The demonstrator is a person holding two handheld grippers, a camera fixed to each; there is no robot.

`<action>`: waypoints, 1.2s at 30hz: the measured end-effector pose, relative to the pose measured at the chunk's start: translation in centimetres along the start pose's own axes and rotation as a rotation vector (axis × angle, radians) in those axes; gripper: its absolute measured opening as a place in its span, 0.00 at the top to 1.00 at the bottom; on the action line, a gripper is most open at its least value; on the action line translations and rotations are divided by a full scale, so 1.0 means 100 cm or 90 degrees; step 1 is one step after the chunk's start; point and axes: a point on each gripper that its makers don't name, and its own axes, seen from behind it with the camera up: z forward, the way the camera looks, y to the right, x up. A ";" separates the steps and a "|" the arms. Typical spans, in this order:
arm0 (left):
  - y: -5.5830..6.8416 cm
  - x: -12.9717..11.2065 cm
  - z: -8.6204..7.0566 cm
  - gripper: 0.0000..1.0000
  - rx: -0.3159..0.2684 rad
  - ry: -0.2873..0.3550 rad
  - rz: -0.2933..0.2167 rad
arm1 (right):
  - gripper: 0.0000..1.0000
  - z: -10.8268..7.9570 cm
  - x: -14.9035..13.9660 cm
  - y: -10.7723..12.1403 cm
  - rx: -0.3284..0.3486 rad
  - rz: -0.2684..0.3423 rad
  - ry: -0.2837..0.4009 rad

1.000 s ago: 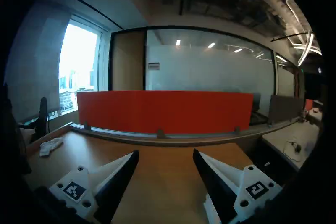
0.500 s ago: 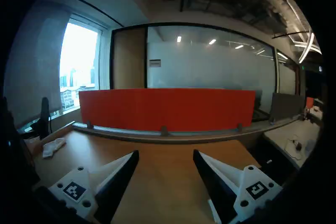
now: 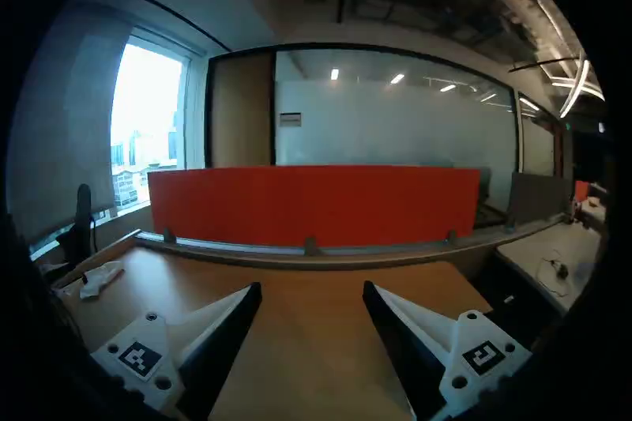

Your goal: Fold towel

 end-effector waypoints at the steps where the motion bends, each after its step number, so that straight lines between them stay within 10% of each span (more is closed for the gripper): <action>1: 0.000 -0.005 0.001 0.04 -0.001 0.001 -0.001 | 0.00 0.001 -0.004 0.001 -0.001 -0.002 -0.001; 36: -0.010 -0.100 0.010 0.04 0.012 0.040 -0.009 | 0.00 0.015 -0.073 -0.001 -0.012 -0.040 -0.005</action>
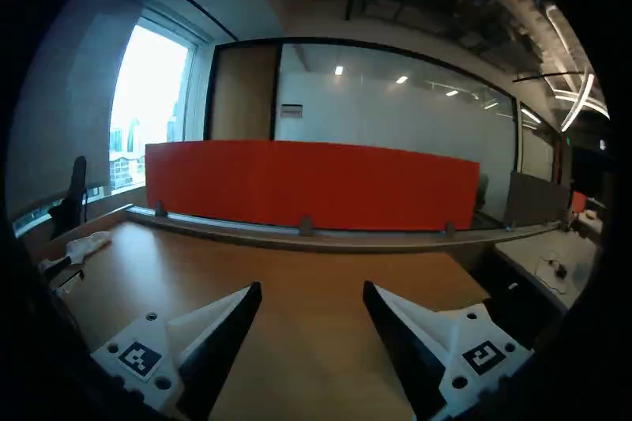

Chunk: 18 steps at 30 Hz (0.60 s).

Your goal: Fold towel

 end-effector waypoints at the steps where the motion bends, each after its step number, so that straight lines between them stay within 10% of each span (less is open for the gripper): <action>1: 0.000 -0.002 0.000 0.04 0.000 -0.001 -0.002 | 0.00 0.000 0.000 0.000 0.001 0.000 -0.001; 18: -0.006 -0.008 0.006 0.04 0.000 -0.010 -0.019 | 0.00 0.001 -0.004 0.000 0.000 -0.004 -0.006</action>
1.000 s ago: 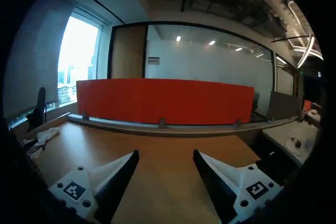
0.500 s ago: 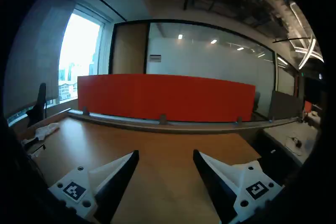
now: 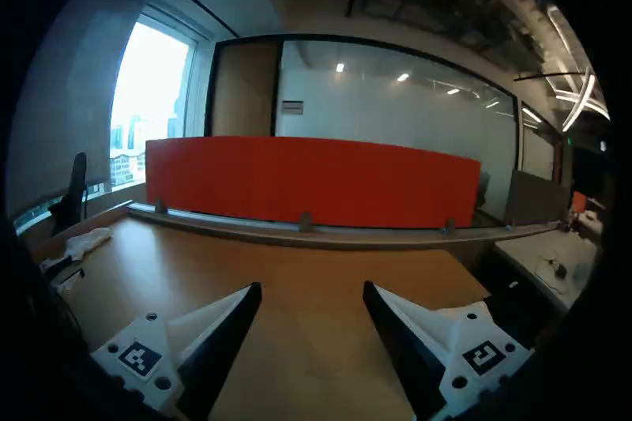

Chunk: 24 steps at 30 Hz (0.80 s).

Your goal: Fold towel

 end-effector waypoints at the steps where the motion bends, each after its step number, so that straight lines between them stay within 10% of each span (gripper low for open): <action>1: 0.000 0.000 0.000 0.04 0.000 0.000 0.000 | 0.00 0.000 0.000 0.000 0.000 0.000 0.000; 24: -0.003 -0.001 0.000 0.03 0.005 -0.001 0.000 | 0.00 -0.012 0.004 0.030 -0.019 0.006 0.022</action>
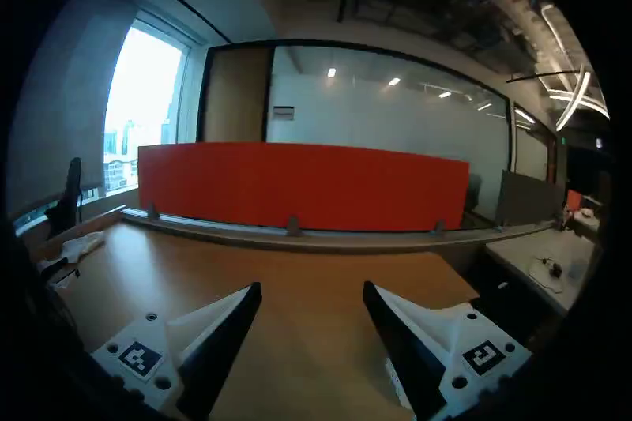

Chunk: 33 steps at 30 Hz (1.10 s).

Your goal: Fold towel

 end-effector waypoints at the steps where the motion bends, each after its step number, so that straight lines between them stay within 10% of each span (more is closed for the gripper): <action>1: 0.000 0.000 0.000 0.03 0.000 0.000 0.000 | 0.00 -0.001 0.002 0.002 0.002 0.000 0.006; 33: 0.002 0.001 -0.001 0.03 0.000 0.000 0.000 | 0.00 0.018 -0.081 0.038 -0.014 0.091 0.100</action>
